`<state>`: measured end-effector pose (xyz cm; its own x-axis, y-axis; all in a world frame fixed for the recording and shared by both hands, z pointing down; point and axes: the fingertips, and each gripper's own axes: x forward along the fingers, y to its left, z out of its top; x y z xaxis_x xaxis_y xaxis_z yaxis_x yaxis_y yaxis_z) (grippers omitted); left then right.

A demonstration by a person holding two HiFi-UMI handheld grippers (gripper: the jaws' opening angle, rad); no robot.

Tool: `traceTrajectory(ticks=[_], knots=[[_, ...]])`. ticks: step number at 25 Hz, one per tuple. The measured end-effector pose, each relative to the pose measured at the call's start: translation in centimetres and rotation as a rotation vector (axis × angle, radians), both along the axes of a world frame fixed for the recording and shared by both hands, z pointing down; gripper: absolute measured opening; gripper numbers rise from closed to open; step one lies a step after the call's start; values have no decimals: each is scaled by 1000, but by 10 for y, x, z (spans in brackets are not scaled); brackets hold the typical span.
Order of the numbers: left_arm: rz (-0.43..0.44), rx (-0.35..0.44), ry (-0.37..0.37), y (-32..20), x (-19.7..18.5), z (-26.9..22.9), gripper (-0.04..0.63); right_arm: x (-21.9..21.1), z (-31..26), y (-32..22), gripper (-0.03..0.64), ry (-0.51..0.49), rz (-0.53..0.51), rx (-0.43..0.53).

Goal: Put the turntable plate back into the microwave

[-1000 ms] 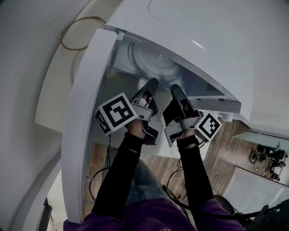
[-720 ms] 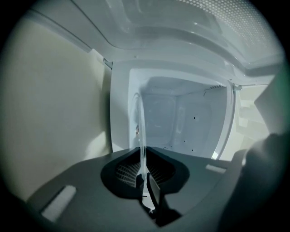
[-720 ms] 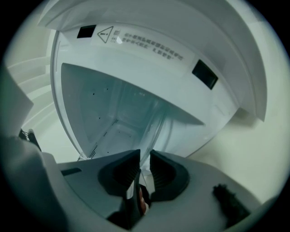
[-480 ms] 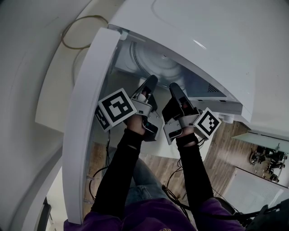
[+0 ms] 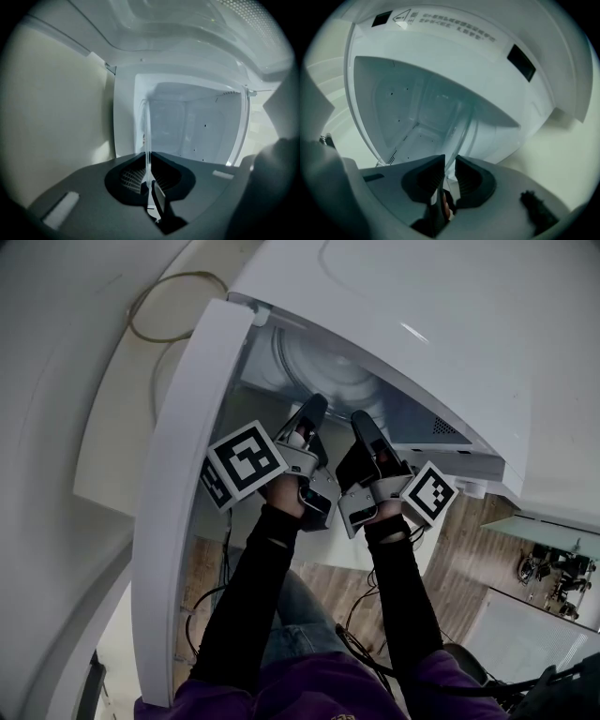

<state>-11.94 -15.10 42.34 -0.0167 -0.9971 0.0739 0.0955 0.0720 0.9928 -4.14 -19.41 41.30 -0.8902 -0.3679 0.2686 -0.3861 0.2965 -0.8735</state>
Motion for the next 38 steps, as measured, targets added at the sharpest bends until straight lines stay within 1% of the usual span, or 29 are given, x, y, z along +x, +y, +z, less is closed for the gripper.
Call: traceTrajectory(ticks=[6, 12, 13, 16, 19, 24, 29, 34, 38], knots=[[-19, -6, 24, 0, -1, -4, 41, -5, -5, -2, 74, -7, 7, 1], [-27, -24, 25, 1, -2, -3, 40, -6, -4, -2, 74, -8, 9, 2], [-32, -24, 15, 0, -3, -3, 40, -7, -3, -3, 74, -6, 10, 1], [-75, -3, -51, -2, -11, -3, 40, -8, 0, -5, 74, 2, 8, 1], [-99, -1, -61, 0, -11, -3, 38, -8, -2, -4, 74, 11, 5, 3], [-96, -6, -59, 0, -10, -4, 40, -8, -3, -4, 75, 52, -10, 38], [-117, 9, -62, 0, -11, -4, 40, -9, -4, -3, 83, 112, -38, 71], [-137, 17, -45, 1, -10, -6, 38, -7, -6, 1, 97, 182, -67, 97], [-150, 13, -43, 1, -11, -4, 38, -5, -5, 4, 98, 209, -97, 109]])
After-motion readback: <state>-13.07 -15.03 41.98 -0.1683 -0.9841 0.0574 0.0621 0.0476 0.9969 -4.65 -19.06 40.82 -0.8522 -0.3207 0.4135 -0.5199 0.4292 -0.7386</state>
